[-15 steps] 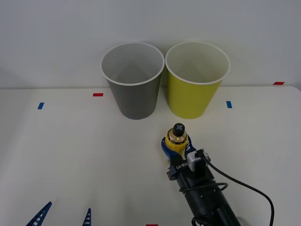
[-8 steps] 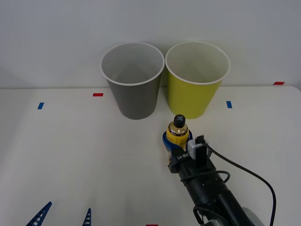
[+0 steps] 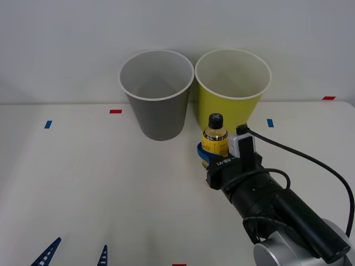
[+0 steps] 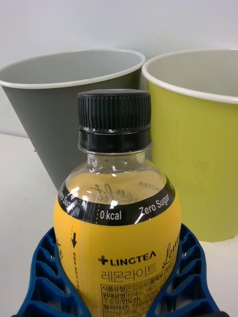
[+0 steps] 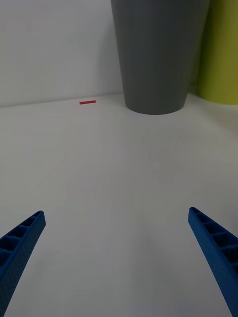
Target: Put cans in the gray bin and PET bottles in the light green bin.
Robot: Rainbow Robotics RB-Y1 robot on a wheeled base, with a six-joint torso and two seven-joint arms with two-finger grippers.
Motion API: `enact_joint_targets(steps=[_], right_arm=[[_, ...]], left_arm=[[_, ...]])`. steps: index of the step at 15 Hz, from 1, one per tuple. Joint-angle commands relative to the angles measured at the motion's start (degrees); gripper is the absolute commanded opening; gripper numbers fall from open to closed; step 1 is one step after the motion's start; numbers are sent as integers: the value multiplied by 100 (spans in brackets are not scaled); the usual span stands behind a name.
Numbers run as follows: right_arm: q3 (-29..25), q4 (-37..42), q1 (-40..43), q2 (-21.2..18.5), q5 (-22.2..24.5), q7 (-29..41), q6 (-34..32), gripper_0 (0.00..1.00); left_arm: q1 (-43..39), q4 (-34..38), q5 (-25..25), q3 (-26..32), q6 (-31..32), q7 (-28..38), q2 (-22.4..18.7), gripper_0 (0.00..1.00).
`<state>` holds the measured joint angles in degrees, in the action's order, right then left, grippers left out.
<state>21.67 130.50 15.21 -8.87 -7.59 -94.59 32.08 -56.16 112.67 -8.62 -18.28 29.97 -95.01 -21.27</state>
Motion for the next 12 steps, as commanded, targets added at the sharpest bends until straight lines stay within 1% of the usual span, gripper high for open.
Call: enact_joint_targets(steps=[1, 5, 7, 11, 12], right_arm=[[-154, 880, -334, 8, 38, 195, 1231, 2], [-348, 1118, -1020, -10, 38, 811, 2127, 1], [-471, 1170, -1406, -45, 47, 819, 2496, 1], [-840, 1733, -2153, -62, 91, 916, 3701, 0], [-954, 1812, -2320, -54, 64, 960, 3876, 0]], left_arm=[[0, 0, 1, 0, 0, 0, 0, 100], [0, 0, 1, 0, 0, 0, 0, 100], [0, 0, 1, 0, 0, 0, 0, 100], [0, 0, 1, 0, 0, 0, 0, 100], [0, 0, 1, 0, 0, 0, 0, 100]])
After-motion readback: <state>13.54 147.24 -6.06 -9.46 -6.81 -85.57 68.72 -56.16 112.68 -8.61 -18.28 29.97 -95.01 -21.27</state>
